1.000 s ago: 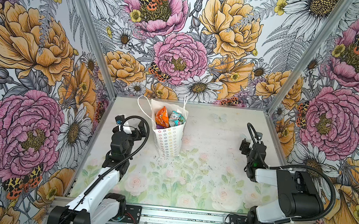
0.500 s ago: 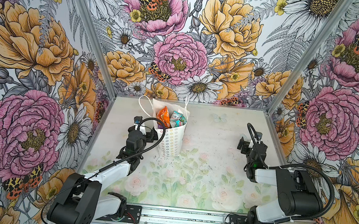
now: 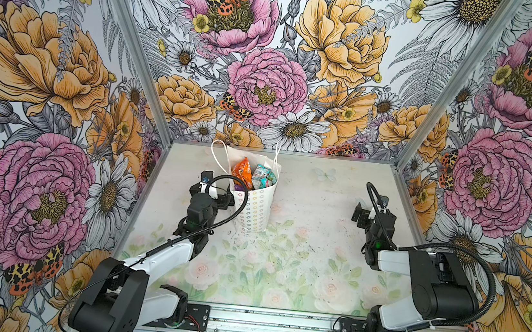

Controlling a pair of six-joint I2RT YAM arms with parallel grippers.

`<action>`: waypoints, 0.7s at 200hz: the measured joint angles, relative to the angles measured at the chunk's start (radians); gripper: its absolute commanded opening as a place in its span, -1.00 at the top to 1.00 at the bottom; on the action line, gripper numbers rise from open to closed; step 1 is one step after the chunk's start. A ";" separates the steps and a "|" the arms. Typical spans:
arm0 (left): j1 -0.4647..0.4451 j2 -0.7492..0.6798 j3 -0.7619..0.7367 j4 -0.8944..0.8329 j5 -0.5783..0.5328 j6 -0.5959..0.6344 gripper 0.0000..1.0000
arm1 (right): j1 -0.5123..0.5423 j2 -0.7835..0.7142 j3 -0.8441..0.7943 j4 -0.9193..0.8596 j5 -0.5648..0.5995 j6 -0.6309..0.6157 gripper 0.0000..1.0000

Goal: Place the snacks into the paper bag

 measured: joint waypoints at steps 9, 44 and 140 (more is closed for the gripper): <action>0.009 -0.011 -0.007 0.005 0.003 0.008 -0.98 | 0.000 0.000 0.000 0.000 0.000 0.000 -1.00; 0.089 -0.080 -0.056 0.017 0.027 0.014 -0.98 | 0.000 0.000 0.000 0.000 0.000 0.000 -1.00; 0.268 -0.327 -0.172 -0.014 0.109 0.014 -0.98 | 0.000 0.000 0.000 0.000 0.000 0.000 -1.00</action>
